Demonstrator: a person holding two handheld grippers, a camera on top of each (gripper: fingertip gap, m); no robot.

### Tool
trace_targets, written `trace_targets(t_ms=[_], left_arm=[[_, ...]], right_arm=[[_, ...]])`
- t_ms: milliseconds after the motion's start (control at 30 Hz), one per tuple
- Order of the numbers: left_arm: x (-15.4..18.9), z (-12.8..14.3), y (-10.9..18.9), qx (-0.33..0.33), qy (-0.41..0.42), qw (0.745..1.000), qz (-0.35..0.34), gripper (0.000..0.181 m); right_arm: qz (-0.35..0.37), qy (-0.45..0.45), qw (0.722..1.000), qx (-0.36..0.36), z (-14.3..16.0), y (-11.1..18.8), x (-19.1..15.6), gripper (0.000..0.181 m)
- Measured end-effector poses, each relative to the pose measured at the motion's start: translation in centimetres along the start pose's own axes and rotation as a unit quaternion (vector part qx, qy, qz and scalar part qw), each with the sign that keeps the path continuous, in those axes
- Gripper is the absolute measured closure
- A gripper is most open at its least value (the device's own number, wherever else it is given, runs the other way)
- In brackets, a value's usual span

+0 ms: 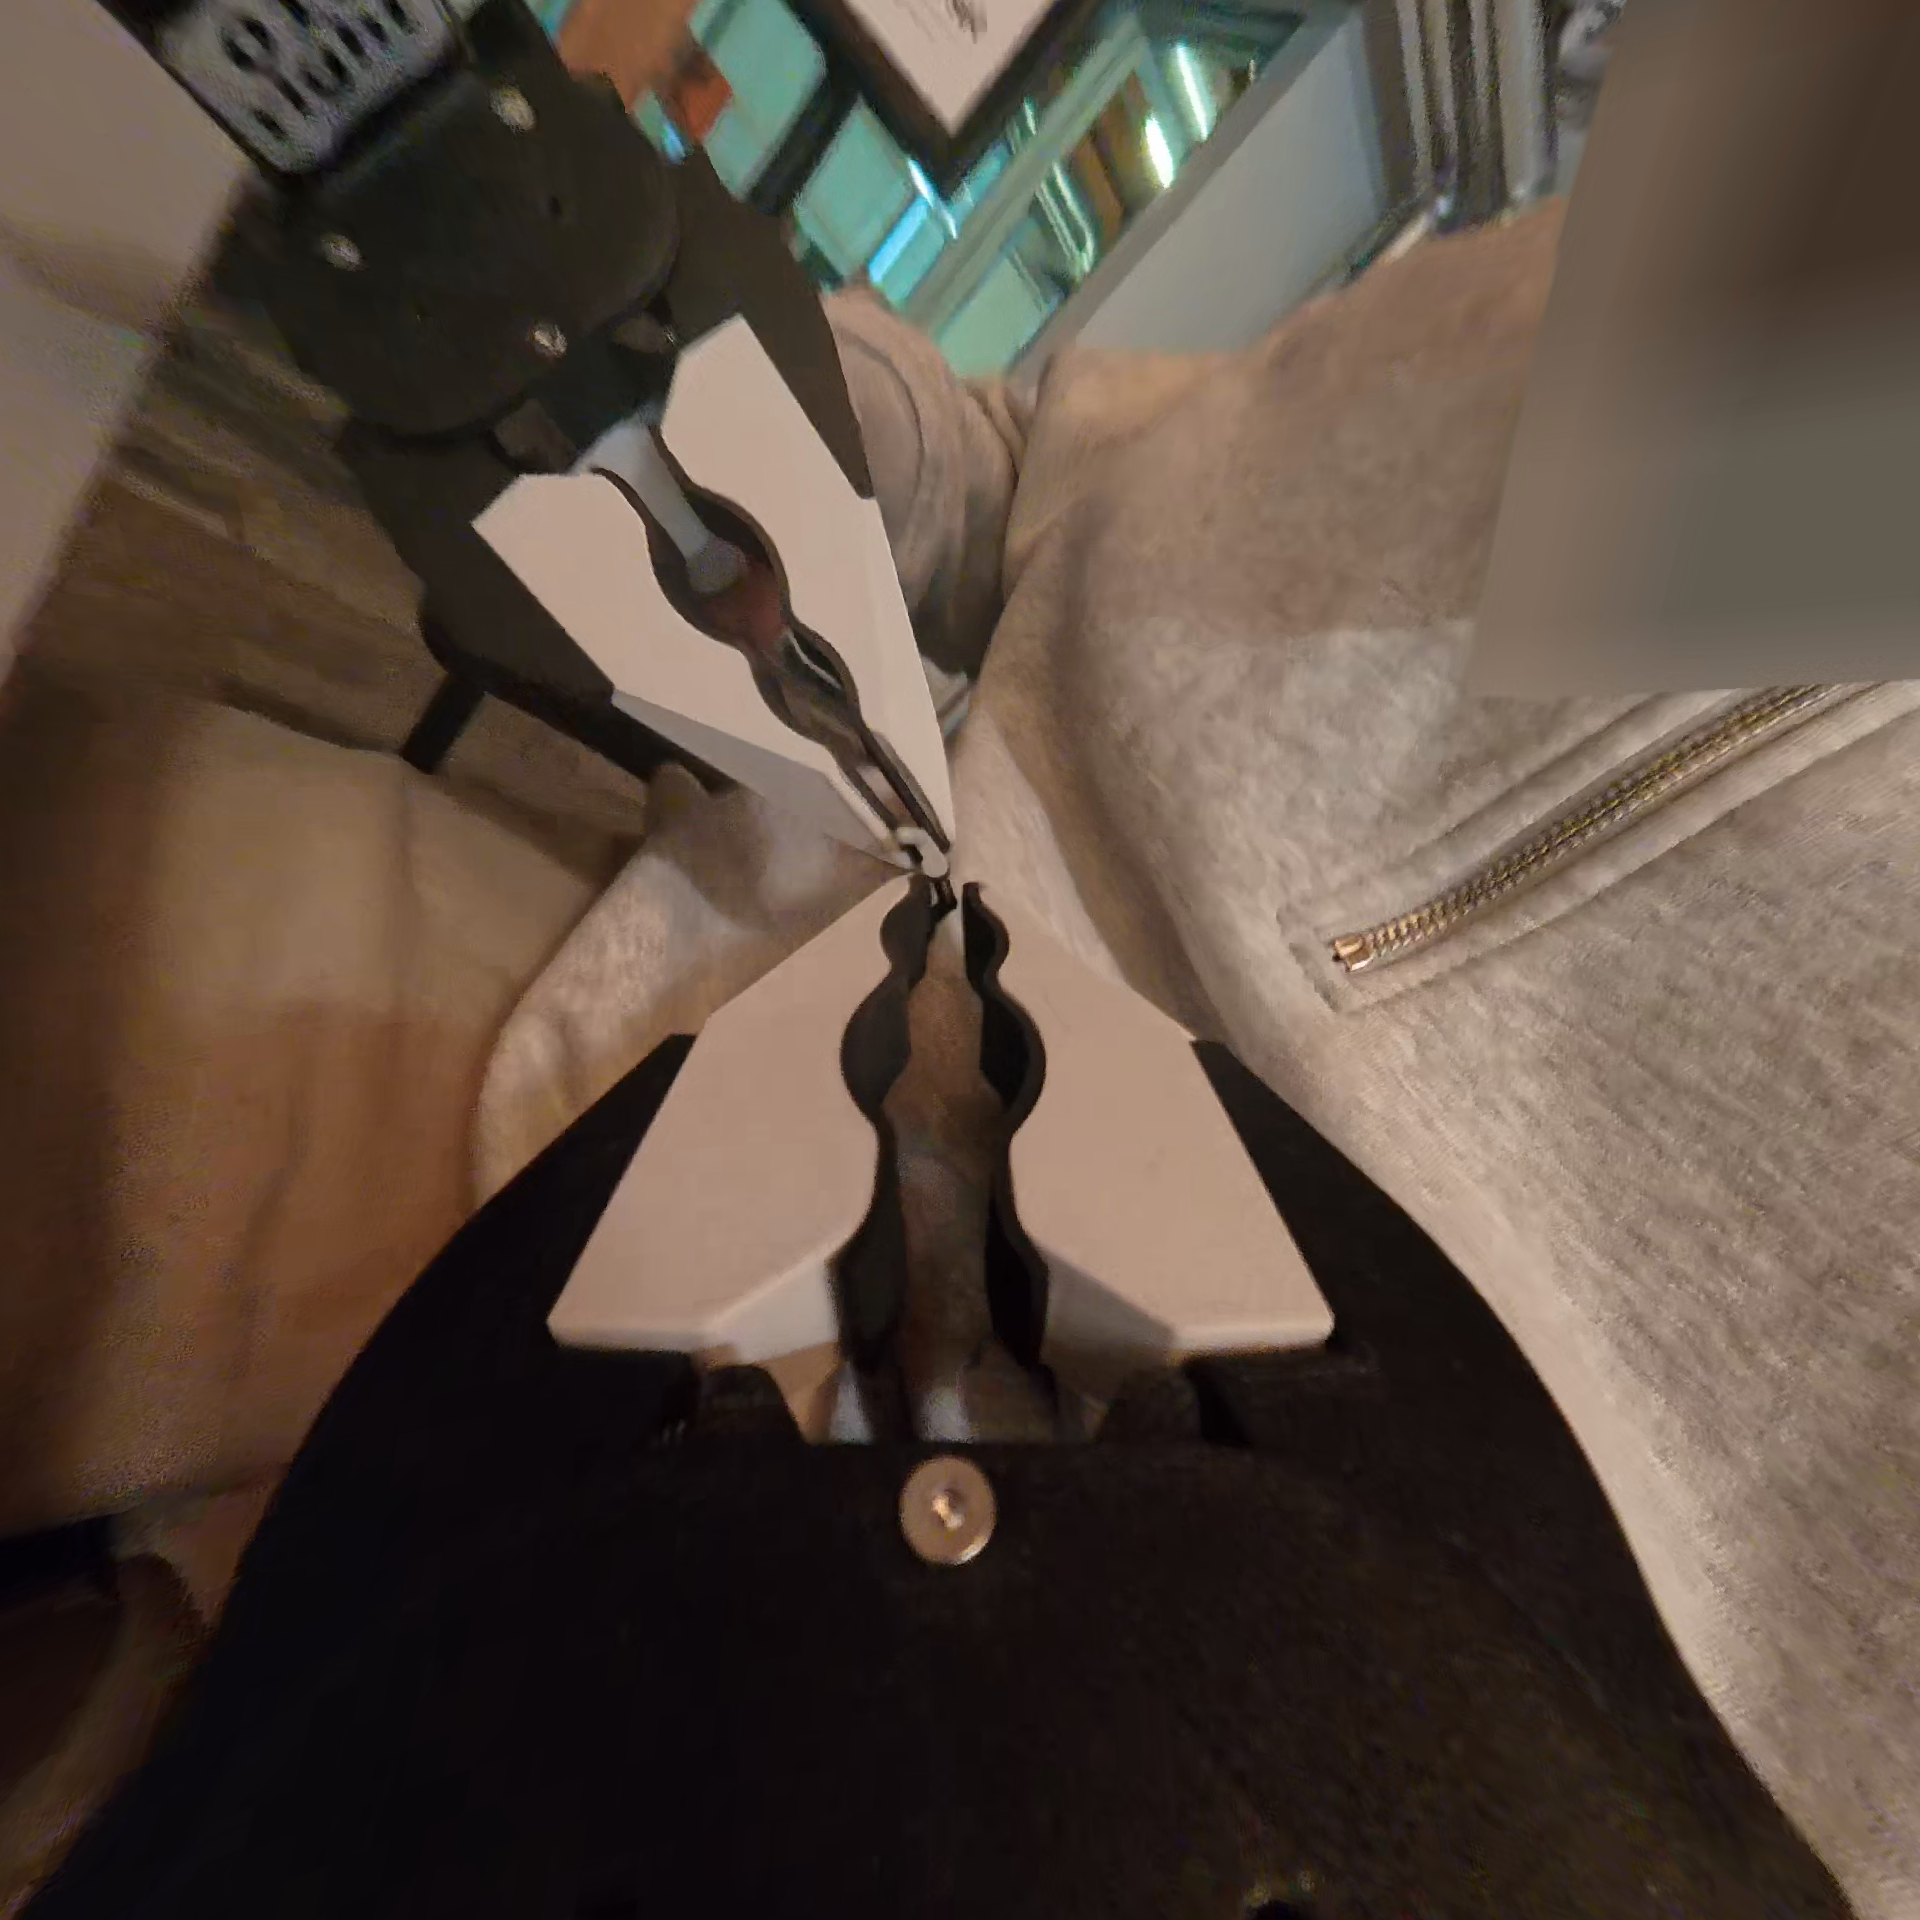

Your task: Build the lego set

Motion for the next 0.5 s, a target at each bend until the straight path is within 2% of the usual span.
trace_targets(t_ms=[67, 167, 300, 367, 500], left_arm=[[-0.1, -1.1, 1.5, 0.049, -0.006, 0.999, -0.018, 0.149], [0.1, -2.6, 3.7, 0.092, -0.038, 0.992, -0.077, 0.134], [-0.2, -5.1, 6.1, 0.097, -0.115, 0.965, -0.216, 0.132], [-0.6, -6.7, 7.3, 0.100, -0.155, 0.941, -0.284, 0.133], [-1.3, -9.7, 10.5, 0.151, -0.207, 0.885, -0.388, 0.142]], right_arm=[[0.024, 0.021, 0.999, 0.037, -1.0, 1.4, -0.2, 0.181], [0.039, 0.046, 0.993, 0.100, -2.6, 4.1, -0.8, 0.181], [0.041, 0.085, 0.981, 0.170, -5.2, 7.1, -1.7, 0.181], [0.041, 0.116, 0.970, 0.210, -6.9, 8.5, -2.3, 0.181], [0.058, 0.196, 0.930, 0.307, -10.6, 11.2, -3.0, 0.181]])
Point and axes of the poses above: each gripper's, where its closed fingertips meet, y back along the fingers, z out of its underside, x = y × z across the jaws, the point moved 4 cm from there along y, back along the fingers, and after that the axes turned 14 degrees about -x, right-handed, at the moved point
